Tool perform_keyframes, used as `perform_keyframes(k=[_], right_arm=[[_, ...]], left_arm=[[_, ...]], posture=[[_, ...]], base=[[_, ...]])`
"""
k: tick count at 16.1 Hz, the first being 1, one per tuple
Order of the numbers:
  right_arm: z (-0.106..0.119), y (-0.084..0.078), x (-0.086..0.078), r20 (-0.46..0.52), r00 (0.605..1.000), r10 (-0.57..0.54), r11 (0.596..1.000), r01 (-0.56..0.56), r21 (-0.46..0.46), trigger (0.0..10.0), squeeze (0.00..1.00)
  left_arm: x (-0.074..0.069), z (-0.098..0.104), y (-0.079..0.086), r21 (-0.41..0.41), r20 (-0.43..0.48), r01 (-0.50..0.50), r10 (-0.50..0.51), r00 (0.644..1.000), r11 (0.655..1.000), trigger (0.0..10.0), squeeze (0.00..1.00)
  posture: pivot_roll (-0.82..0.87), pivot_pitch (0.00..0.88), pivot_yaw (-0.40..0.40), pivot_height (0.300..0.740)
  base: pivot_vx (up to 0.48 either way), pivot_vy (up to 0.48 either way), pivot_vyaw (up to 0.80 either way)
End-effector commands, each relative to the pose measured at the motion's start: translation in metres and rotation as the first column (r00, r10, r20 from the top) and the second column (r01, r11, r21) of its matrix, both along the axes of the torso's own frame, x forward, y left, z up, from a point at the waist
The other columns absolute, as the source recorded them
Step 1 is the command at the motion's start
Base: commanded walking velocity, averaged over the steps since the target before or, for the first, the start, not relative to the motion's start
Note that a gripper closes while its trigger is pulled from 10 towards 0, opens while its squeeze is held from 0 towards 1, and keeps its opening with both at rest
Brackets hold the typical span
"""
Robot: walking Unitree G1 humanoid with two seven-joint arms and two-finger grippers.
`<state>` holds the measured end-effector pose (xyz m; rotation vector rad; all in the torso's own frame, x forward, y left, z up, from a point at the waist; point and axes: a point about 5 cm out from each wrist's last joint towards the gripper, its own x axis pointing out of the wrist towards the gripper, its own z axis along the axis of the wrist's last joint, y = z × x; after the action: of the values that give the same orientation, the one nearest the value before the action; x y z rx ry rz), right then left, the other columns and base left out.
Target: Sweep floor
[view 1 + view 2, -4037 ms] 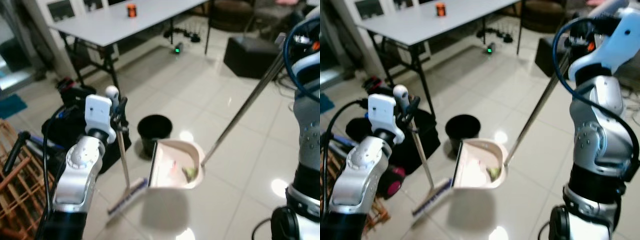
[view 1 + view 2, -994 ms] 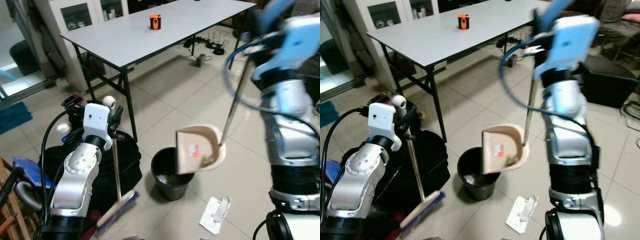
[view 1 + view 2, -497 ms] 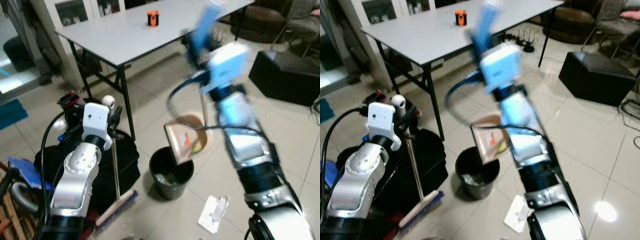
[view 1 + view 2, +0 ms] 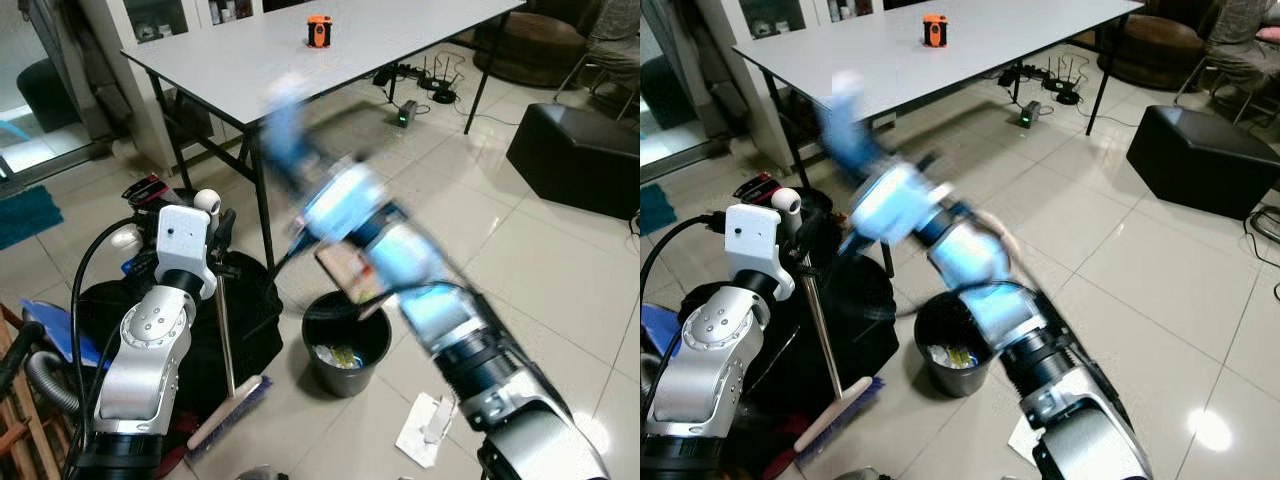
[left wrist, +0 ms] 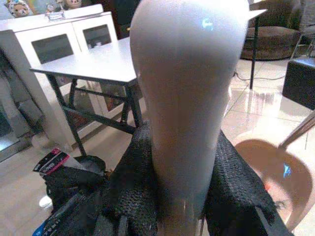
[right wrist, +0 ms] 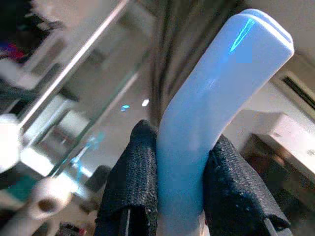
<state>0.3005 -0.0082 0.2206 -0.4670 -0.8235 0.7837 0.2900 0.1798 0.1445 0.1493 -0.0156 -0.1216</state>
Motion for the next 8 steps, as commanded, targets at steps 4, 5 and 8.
perform_keyframes(k=[4, 5, 8], right_arm=[[-0.003, 0.002, 0.001, 0.128, 0.992, 0.000, 0.988, 0.020, -0.156, 10.0, 0.00], [-0.001, 0.000, 0.003, 0.135, 0.991, -0.015, 0.988, 0.036, -0.153, 10.0, 0.00], [0.041, -0.078, 0.029, 0.042, 0.915, -0.402, 0.910, 0.394, 0.128, 10.0, 0.00]], left_arm=[[0.002, 0.009, -0.006, 0.013, 0.034, 0.013, -0.013, 0.999, 1.000, 10.0, 0.00], [0.002, 0.010, -0.006, 0.010, 0.040, 0.017, -0.017, 0.999, 1.000, 10.0, 0.00], [0.002, 0.003, -0.019, -0.027, -0.010, 0.088, -0.088, 0.996, 0.996, 10.0, 0.00]], posture=[[-0.07, 0.000, 0.029, 0.740], [-0.08, 0.000, 0.029, 0.740], [-0.09, 0.000, 0.032, 0.740]], base=[[0.000, 0.000, 0.00], [0.000, 0.000, 0.00], [0.000, 0.000, 0.00]])
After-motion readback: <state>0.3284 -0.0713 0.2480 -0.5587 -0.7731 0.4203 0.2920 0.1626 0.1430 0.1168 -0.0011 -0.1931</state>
